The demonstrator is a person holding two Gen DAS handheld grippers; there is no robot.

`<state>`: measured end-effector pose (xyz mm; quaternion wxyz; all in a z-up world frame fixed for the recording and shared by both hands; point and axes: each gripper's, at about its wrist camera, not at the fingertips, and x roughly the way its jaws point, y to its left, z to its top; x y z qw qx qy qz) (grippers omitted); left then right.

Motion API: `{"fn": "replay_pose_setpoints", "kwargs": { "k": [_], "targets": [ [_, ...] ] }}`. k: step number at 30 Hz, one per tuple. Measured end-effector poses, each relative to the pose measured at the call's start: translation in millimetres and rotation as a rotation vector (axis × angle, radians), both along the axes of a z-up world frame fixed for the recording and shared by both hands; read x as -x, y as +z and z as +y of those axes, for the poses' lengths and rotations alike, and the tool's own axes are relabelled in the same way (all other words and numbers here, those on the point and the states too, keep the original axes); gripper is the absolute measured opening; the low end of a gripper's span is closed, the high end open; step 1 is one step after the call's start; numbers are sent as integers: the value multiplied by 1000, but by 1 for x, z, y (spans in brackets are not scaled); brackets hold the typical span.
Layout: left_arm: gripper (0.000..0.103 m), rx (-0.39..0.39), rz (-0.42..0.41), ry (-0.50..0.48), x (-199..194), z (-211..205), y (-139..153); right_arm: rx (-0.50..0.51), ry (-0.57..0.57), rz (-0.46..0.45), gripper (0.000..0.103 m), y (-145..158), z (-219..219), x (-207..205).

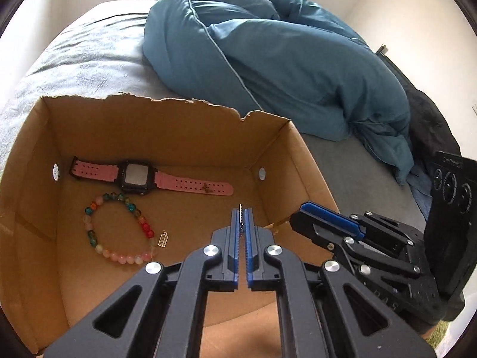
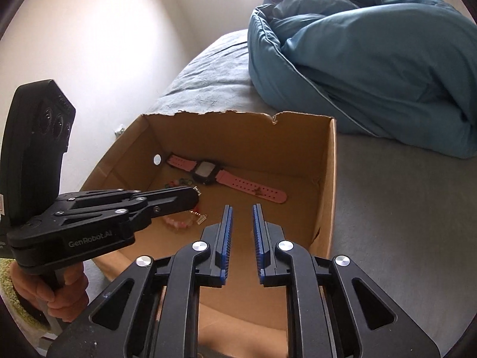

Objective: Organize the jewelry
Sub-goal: 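Carry the chain and hoop over the box and open both tools, then lower the left tool to the gold butterfly charm while the right tool lowers to a hoop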

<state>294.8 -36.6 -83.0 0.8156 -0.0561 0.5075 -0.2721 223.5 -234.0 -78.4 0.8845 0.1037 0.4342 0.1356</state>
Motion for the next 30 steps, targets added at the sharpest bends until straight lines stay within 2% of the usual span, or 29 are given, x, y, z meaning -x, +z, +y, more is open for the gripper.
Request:
{"fn": "replay_pose_setpoints", "kwargs": {
  "k": [2,4,12,18,23,27,30],
  "targets": [
    [9,5,10,3,-1,1,-2,3,2,-7,26,0,-1,0],
    [19,5,13,9,-2,0,-3,10,1,-15,27,1,0,1],
    [21,6,-24,36,3,2,6,-23,-38,-52,27,13,-11,9],
    [21,33,-137,38,30,16,38,-59,-57,-131,28,40,-19,44],
    [21,38,-290,-1,85,44,70,-57,-42,-213,29,58,-21,97],
    [21,33,-379,-24,128,68,77,-36,-26,-233,29,54,-13,136],
    [21,3,-418,-28,157,81,68,-23,-11,-232,30,40,0,159]
  ]
}}
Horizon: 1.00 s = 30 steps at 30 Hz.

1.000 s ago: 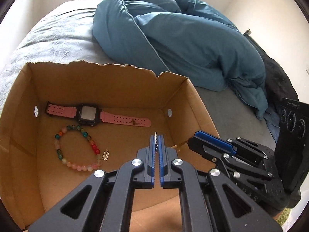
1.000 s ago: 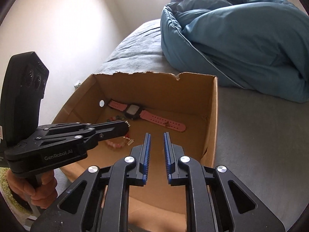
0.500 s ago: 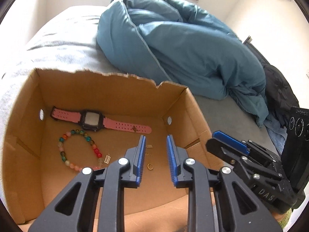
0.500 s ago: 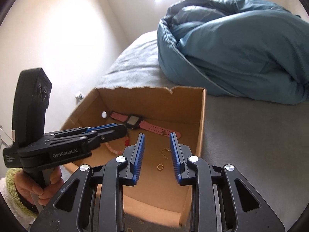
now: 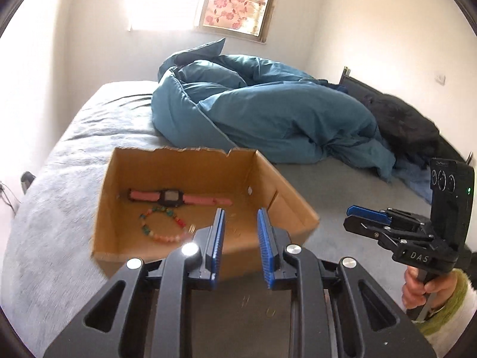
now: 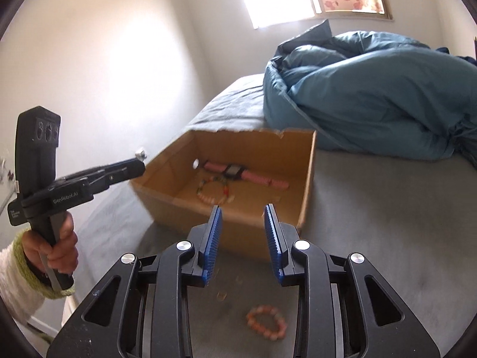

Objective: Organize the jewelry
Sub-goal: 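Lower the left tool to the gold butterfly charm while the right tool lowers to a hoop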

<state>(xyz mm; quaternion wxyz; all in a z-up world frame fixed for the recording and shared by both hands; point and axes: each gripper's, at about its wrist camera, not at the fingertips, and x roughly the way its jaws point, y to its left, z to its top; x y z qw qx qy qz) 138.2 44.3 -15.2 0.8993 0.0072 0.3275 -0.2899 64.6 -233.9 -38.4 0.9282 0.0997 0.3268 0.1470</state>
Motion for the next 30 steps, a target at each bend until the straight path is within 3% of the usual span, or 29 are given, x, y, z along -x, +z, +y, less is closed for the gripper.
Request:
{"fn": "replay_pose_setpoints", "kwargs": {
  "k": [5,11,21,30],
  "targets": [
    [21,-85,-19,-3,34,3,-41,26,31,41,30,-39,32,16],
    [21,-155,-1,-16,42,-10,-93,69,56,128,30,-88,62,8],
    [21,-191,8,-59,33,-18,-128,113,80,189,30,-121,80,-10],
    [21,-161,111,-162,10,-29,-142,115,91,212,30,-133,87,-16]
  ]
}}
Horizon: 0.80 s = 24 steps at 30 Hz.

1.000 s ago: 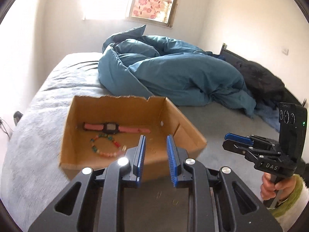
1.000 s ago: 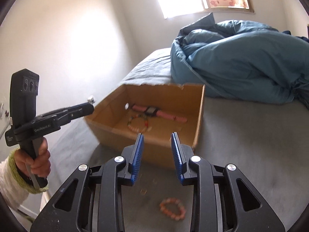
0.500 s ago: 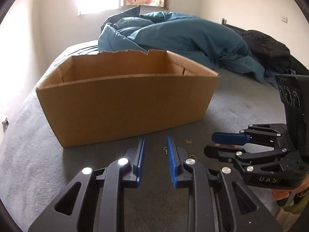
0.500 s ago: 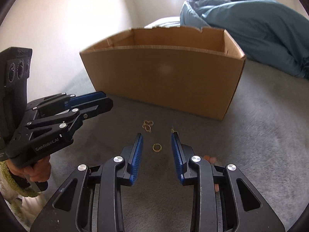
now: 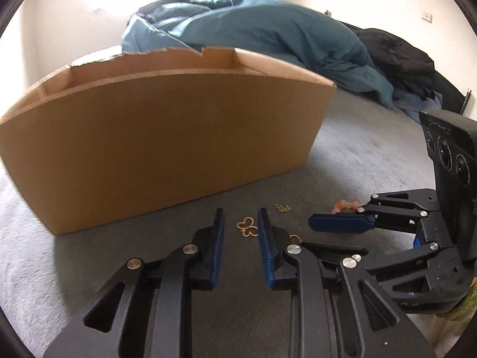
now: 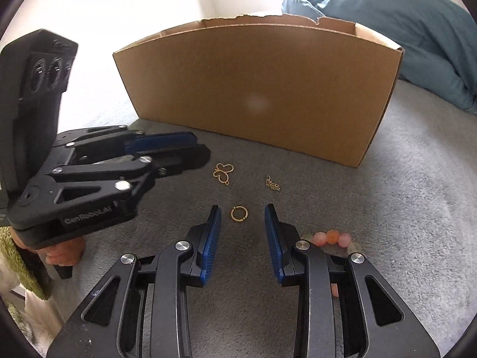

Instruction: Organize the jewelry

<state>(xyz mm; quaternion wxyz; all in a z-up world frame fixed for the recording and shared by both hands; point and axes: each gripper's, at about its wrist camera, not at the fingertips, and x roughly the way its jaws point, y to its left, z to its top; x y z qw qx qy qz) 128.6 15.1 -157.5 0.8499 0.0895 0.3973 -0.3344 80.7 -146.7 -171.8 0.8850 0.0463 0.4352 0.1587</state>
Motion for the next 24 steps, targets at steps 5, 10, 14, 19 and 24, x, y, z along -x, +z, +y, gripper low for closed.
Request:
{"fn": "replay_pose_setpoints", "kwargs": {
  "k": [5,10,14,19,24],
  "targets": [
    [21,-9,48,-12,-6,-2,-11,20,10,26,24,-4,7,-9],
    [21,-27,66,-19,-9,-6,-16,22,12,30,21,-6,11,-12],
    [21,-58,77,-23,-10,-13,-22,29,19,36,16,-13,14,-13],
    [21,-99,90,-22,-14,-19,-29,49,23,45,11,-20,19,-15],
    [20,-108,91,-17,-14,-24,-30,43,20,45,10,-24,20,-16]
  ]
}}
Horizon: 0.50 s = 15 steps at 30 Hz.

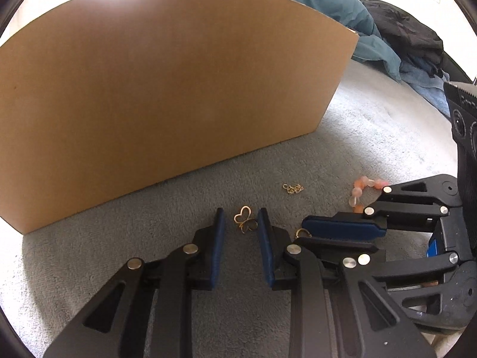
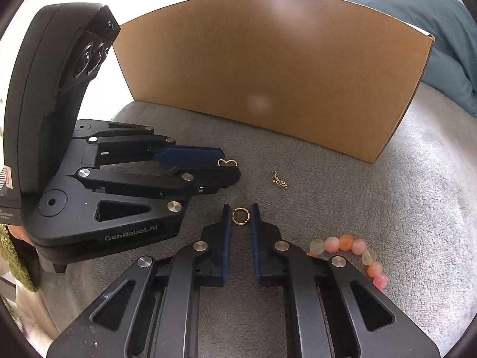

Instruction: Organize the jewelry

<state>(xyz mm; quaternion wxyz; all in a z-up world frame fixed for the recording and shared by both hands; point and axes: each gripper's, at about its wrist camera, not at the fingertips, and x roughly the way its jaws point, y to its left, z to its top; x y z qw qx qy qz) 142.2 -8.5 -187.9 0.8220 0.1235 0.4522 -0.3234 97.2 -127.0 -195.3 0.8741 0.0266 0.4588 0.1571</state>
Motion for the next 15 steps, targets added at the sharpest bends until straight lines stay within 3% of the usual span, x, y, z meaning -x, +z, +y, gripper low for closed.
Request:
{"fn": "replay_pose_setpoints", "kwargs": {
  "k": [4,15],
  "targets": [
    [11,25,1,18,-1,-2,3,-17,-4,-5,10,0,2,-2],
    [5,66,9,30,2,12,9,-45,-29,-24,10,14,-21,15]
  ]
}}
